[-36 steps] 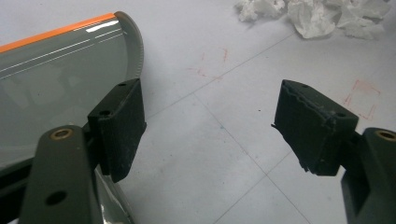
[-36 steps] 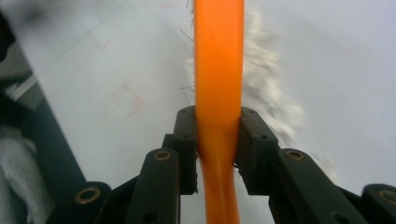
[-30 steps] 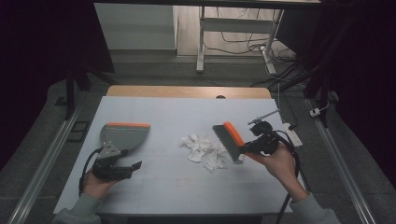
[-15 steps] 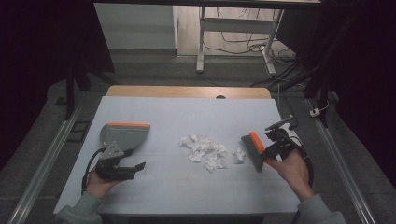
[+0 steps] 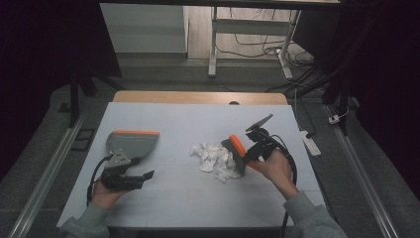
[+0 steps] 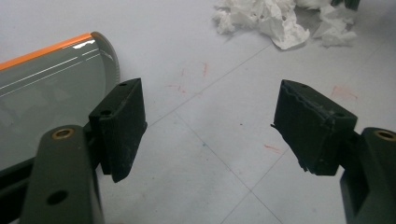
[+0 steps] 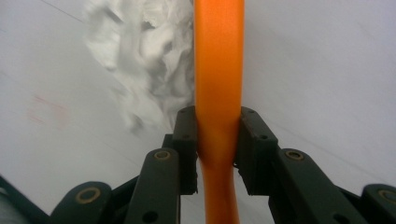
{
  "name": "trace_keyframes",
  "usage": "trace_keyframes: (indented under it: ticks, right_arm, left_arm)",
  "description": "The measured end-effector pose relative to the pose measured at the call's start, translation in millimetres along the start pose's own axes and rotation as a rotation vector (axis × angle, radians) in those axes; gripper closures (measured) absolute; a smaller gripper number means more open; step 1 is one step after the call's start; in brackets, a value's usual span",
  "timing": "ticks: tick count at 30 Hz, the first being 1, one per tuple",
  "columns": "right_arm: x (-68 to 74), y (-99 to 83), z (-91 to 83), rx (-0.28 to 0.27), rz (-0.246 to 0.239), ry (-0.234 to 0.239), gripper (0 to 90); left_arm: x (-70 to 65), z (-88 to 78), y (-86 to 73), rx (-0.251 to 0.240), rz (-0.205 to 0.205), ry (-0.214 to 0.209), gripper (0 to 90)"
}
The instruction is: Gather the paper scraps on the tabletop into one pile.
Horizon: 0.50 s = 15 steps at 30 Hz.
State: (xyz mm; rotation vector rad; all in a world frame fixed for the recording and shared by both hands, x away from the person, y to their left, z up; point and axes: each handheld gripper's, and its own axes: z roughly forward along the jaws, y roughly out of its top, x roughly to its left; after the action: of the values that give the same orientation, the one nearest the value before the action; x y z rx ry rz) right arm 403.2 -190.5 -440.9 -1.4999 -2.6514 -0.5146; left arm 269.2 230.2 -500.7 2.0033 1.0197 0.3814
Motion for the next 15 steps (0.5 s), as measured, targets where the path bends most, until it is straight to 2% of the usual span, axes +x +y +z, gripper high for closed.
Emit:
trace_keyframes:
  ticks: [4,7,12,15]
  right_arm:
    - [7.8,5.0,-4.2,-0.065,-0.032,0.013,71.2]
    - [7.2,3.9,-12.6,-0.115,-0.042,0.029,71.2]
    - [-5.7,-5.3,-26.4,-0.161,-0.034,0.016,71.2]
    - [-13.9,-13.8,-32.1,-0.170,-0.022,0.017,71.1]
  left_arm:
    - [-1.3,2.0,-0.3,0.015,0.000,0.010,25.5]
    - [-1.0,2.0,-0.2,0.018,-0.006,0.015,25.5]
    - [-1.3,2.6,0.1,0.021,-0.007,0.022,25.6]
    - [-1.2,3.0,0.4,0.024,-0.008,0.024,25.6]
